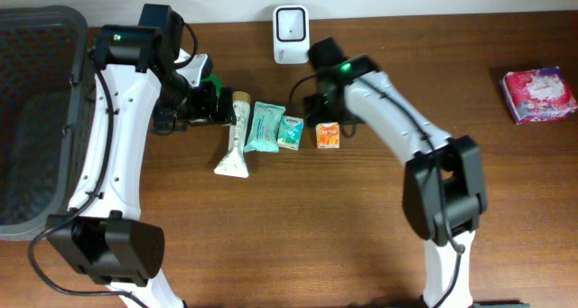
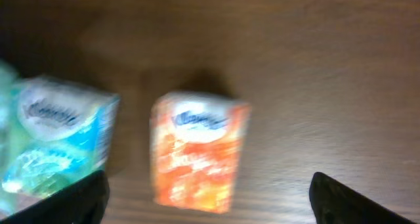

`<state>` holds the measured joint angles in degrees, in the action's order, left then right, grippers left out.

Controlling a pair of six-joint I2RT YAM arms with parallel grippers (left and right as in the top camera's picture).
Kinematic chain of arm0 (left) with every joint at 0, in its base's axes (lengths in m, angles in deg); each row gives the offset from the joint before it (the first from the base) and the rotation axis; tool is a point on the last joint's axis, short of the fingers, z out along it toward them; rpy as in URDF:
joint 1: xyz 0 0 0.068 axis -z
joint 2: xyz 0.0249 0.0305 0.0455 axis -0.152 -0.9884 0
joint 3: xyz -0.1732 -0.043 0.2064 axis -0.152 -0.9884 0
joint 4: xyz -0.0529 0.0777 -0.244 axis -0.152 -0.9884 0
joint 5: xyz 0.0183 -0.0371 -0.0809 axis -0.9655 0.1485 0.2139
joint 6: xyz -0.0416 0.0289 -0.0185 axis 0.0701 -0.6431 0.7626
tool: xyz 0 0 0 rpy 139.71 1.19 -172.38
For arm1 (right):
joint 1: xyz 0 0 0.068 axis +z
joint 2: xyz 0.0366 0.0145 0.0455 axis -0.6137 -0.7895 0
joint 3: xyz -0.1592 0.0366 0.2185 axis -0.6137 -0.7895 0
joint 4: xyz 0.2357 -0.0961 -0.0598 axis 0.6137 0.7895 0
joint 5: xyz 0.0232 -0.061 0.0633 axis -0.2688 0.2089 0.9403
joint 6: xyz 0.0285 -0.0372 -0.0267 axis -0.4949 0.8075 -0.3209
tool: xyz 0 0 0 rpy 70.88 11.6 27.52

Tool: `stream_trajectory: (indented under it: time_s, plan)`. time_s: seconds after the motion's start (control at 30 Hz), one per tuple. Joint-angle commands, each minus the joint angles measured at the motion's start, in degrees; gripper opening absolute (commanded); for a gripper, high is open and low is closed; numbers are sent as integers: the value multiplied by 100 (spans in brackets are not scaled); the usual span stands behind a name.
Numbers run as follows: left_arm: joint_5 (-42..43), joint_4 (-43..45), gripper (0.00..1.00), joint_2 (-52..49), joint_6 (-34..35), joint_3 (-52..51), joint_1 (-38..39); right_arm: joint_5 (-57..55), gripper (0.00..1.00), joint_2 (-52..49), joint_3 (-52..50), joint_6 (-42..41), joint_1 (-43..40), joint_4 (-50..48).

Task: Scan the item barcode
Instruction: 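Grasp the orange pack and raise it to the white scanner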

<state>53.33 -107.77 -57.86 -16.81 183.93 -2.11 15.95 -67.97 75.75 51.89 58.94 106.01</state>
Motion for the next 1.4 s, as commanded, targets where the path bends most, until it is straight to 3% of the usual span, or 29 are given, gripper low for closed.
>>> stream_trajectory:
  time_s: [0.0,0.07,0.1,0.27,0.4,0.53,0.6,0.73,0.97,1.3,1.37]
  plan:
    - [59,7,99,87,-4,7,-2,1604,85,-31,-46,1021,-761,109]
    - [59,7,99,87,-4,7,-2,2450,75,-31,-378,1438,-1080,50]
    - [59,7,99,87,-4,7,-2,2597,65,-33,-625,1434,-1209,-114]
    - [59,7,99,87,-4,7,-2,4100,66,-33,-1700,1414,-1392,-1554]
    - [59,7,99,87,-4,7,-2,4107,65,-33,-2203,1078,-1392,-2225]
    - [59,7,99,87,-4,7,-2,4105,31,-33,-2605,728,-1392,-2815]
    - [59,7,99,87,-4,7,-2,4111,4,-31,-2608,627,-1392,-2811]
    - [59,7,99,87,-4,7,-2,5495,4,-28,-2444,577,-1443,-2916]
    - [59,7,99,87,-4,7,-2,9079,4,-28,-1840,846,-1668,-3265]
    - [59,7,99,87,-4,7,-2,9250,4,-28,-1838,597,-1705,-3547]
    - [59,7,99,87,-4,7,-2,9252,4,-28,-1829,76,-1773,-4044]
